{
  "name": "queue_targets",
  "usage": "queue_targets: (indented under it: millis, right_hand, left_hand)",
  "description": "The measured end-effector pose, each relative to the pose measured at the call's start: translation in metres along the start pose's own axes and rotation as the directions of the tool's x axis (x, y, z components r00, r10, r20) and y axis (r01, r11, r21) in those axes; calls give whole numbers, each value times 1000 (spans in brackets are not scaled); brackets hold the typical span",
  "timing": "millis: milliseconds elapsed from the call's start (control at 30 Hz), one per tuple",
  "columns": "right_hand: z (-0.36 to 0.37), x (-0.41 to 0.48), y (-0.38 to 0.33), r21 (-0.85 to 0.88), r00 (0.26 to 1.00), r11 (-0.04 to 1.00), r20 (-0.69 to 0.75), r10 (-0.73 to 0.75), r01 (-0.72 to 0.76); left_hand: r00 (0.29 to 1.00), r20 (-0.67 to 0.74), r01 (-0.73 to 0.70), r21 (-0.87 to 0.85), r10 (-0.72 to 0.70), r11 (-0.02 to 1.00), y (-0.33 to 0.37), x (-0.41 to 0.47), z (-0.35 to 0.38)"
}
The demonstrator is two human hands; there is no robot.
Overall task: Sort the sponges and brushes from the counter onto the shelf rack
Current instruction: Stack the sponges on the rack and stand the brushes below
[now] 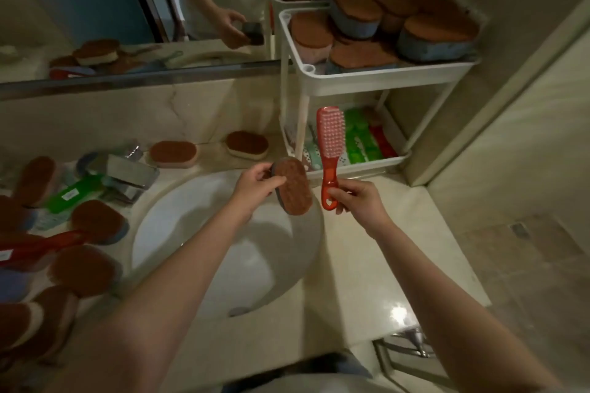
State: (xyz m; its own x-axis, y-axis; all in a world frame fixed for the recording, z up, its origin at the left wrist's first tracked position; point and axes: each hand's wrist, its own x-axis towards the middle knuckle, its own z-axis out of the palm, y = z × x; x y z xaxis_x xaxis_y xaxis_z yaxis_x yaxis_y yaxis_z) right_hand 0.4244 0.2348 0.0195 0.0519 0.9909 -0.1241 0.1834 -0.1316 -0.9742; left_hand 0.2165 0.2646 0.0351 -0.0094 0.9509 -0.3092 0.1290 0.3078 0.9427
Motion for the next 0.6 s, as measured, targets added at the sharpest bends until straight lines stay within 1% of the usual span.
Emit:
queue_targets:
  millis: [167, 300, 367, 433, 533, 600]
  right_hand:
    - [-43, 5, 13, -34, 997, 999, -72, 37, -40]
    - [-70, 26, 19, -131, 988, 988, -139, 63, -82]
    - [-81, 45, 20, -213, 984, 973, -172, 56, -93]
    - [-90, 67, 19, -301, 974, 946, -222, 55, -122]
    - [-103, 100, 12, -393, 960, 898, -262, 97, -198]
    - [-110, 117, 5, -496, 952, 831, -279, 122, -252]
  left_hand:
    - [998, 61, 12, 62, -16, 998, 12, 5, 44]
    - [997, 73, 9, 67, -13, 998, 27, 12, 67]
    - [998, 57, 13, 66, -17, 998, 35, 18, 75]
    - [999, 36, 25, 54, -27, 998, 41, 23, 83]
    - [999, 37, 40, -1, -40, 999, 50, 30, 92]
    - [999, 27, 41, 2, -41, 999, 54, 35, 96]
